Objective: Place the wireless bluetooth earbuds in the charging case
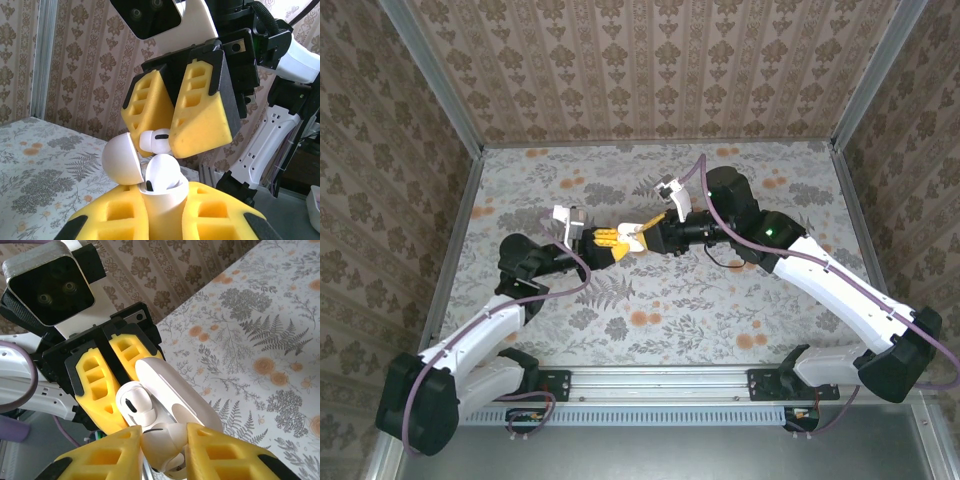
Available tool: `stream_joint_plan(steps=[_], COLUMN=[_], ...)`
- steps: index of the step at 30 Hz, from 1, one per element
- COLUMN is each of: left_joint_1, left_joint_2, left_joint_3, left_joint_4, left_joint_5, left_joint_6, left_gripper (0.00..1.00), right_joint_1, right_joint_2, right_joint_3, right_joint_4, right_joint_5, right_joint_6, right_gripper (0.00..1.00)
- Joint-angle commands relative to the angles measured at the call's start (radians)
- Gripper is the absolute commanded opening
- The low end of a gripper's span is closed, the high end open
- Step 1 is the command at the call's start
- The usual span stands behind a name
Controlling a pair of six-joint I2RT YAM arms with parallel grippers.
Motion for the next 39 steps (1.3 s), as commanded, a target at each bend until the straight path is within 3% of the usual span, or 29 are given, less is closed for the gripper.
stream_joint_plan(steps=[1, 21, 39], left_joint_1=[-0.005, -0.016, -0.018], left_joint_2=[-0.015, -0.022, 0.009], left_joint_3=[0.058, 0.047, 0.035], left_joint_4=[0.127, 0.118, 0.106], left_joint_5=[0.0, -0.005, -0.031], left_joint_6=[-0.008, 0.01, 0.043], left_gripper=[0.0, 0.0, 0.0], right_joint_1=[0.01, 0.01, 0.009], right_joint_2=[0.022, 0.025, -0.097], right_joint_3=[-0.001, 0.046, 0.067], right_joint_4=[-0.094, -0.127, -0.147], right_joint_5=[0.046, 0.141, 0.23], right_joint_6=[0.013, 0.088, 0.146], right_gripper=[0.28, 0.37, 0.42])
